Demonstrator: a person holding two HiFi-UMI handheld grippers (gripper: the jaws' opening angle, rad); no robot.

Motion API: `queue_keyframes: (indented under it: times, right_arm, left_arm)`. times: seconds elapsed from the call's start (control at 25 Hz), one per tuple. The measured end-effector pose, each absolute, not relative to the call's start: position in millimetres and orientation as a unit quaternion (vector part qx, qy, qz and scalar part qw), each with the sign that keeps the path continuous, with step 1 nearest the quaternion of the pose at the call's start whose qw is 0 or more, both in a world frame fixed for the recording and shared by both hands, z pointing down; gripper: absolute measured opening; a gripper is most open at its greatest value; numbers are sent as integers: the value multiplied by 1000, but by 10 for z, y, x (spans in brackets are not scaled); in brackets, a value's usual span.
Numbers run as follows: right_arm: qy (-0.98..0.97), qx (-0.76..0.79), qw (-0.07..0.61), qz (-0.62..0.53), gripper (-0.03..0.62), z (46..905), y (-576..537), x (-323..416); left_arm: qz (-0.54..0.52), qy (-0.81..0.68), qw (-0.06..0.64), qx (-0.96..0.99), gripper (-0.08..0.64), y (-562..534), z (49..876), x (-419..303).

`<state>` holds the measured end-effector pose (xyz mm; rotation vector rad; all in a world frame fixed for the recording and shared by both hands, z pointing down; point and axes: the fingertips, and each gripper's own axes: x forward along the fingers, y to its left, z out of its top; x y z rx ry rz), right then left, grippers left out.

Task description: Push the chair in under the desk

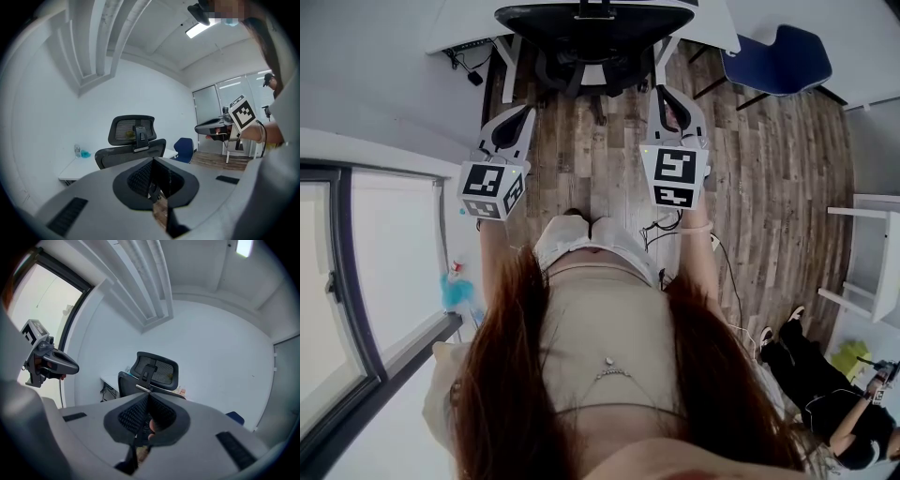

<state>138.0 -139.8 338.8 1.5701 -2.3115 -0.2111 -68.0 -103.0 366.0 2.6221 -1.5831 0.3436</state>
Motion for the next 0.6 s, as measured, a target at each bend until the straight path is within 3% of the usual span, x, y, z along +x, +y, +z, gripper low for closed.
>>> queue_keyframes:
  times: [0.6]
  right_arm:
    - [-815,551,169,-59,25,3454,-1601,1213]
  left_arm:
    - [107,-548,70,827,5,-1289,3819,-975]
